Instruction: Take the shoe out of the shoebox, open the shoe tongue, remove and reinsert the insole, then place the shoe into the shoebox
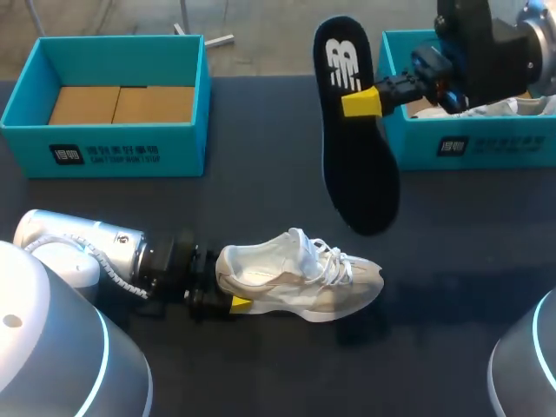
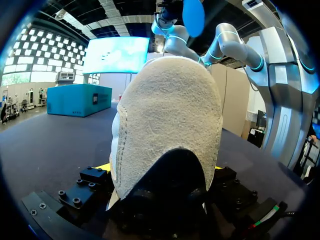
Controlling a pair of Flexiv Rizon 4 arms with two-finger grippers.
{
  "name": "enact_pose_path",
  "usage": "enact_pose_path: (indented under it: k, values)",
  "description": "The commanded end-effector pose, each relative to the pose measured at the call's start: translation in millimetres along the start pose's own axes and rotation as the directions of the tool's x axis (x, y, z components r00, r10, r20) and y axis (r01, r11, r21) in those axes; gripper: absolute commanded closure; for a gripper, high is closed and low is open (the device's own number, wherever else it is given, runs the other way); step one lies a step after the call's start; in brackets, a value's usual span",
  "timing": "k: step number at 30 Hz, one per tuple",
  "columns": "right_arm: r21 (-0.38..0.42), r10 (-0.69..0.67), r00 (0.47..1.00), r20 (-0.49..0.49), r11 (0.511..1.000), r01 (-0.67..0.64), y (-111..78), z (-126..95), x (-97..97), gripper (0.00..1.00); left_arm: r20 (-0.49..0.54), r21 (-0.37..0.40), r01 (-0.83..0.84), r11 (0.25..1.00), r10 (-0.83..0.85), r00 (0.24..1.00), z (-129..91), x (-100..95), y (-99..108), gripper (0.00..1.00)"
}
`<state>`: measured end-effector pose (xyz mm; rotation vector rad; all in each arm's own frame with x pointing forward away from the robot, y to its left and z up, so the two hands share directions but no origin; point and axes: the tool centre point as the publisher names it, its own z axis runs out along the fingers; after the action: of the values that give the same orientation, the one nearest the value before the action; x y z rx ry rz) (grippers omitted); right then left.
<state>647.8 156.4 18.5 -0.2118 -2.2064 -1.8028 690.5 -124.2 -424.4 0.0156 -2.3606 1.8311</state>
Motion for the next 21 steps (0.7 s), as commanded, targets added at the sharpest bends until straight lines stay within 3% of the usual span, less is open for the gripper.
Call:
enact_pose_path:
  k: [1, 13, 21]
  values:
    - [-0.047, 0.016, 1.000, 0.018, 0.999, -0.015, -1.6, -3, 12.3, 1.00, 0.002, -0.001, 0.001, 1.000, -0.001, 1.000, 1, 0.6, 3, 1.00]
    - [-0.106, 0.025, 0.999, 0.023, 0.994, -0.023, 7.6, -18, 45.9, 1.00, 0.002, -0.001, 0.001, 1.000, -0.001, 1.000, 1, 0.6, 3, 1.00]
    - [-0.052, 0.053, 0.996, 0.067, 0.997, -0.049, 12.1, -21, 53.9, 1.00, 0.002, -0.001, 0.001, 1.000, -0.001, 1.000, 1, 0.6, 3, 1.00]
